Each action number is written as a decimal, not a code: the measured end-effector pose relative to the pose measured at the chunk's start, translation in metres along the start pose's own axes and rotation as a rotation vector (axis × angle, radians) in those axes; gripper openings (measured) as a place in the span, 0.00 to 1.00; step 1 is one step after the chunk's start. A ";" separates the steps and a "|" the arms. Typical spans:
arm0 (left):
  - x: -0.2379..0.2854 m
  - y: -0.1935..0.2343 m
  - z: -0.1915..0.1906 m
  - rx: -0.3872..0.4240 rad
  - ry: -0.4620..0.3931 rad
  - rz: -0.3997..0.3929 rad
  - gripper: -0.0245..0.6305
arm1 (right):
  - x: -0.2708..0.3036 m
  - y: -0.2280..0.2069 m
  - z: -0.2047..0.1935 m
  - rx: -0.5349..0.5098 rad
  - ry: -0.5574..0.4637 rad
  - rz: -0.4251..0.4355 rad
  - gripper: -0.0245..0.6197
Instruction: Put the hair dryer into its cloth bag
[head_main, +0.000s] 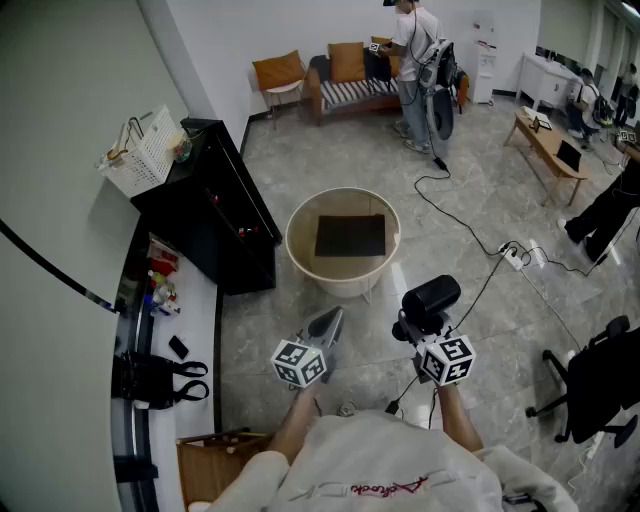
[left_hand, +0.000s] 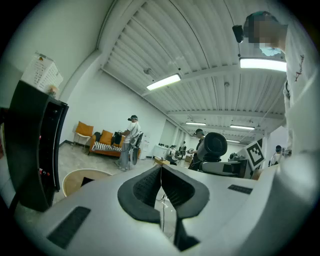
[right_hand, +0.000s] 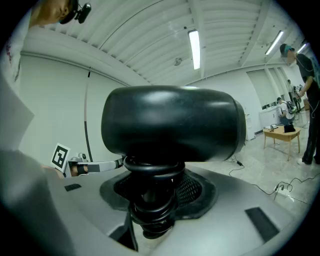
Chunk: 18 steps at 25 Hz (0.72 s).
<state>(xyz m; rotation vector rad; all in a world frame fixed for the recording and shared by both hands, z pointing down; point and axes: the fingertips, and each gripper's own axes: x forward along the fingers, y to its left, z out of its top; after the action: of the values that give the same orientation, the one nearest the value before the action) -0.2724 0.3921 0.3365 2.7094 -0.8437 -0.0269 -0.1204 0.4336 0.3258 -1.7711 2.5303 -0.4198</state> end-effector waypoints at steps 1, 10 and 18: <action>-0.001 0.001 0.000 -0.003 0.001 0.001 0.08 | 0.001 0.001 0.000 0.002 0.001 0.001 0.35; -0.003 0.000 0.002 -0.011 -0.005 0.002 0.08 | 0.000 0.004 0.001 -0.004 0.003 0.011 0.35; 0.005 -0.009 0.002 -0.001 -0.001 0.011 0.08 | -0.006 -0.004 0.006 0.003 -0.010 0.035 0.35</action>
<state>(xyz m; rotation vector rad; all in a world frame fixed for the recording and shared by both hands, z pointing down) -0.2633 0.3958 0.3322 2.7043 -0.8585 -0.0254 -0.1139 0.4364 0.3204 -1.7204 2.5483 -0.4128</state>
